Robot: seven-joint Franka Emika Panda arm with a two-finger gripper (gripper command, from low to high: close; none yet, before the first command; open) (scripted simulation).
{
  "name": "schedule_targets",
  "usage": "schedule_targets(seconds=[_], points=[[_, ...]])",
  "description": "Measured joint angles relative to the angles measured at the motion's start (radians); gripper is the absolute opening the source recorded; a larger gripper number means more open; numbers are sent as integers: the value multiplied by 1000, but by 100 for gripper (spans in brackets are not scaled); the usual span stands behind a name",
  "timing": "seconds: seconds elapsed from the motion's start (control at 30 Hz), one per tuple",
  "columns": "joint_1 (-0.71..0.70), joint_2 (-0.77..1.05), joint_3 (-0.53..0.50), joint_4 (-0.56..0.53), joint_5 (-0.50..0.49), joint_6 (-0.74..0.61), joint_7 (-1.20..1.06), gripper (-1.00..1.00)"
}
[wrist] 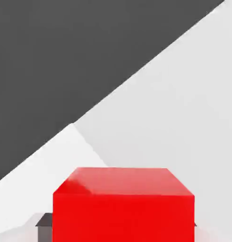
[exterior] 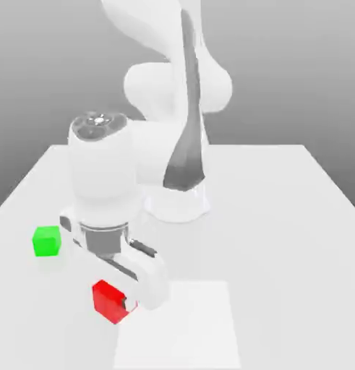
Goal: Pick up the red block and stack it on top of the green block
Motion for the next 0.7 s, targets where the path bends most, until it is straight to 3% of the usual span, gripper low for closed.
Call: schedule_targets(seconds=[0.13, 0.37, 0.57, 0.6, 0.7], points=[[-192, -103, -84, -89, -42, -14, 46, -100], [-404, -264, -226, -236, -97, -21, 111, -100], [-389, -78, -238, -243, 46, 166, 14, -100], [-394, -43, -222, -241, 88, 197, -15, 100], [-393, -43, -222, -241, 88, 197, -15, 100]])
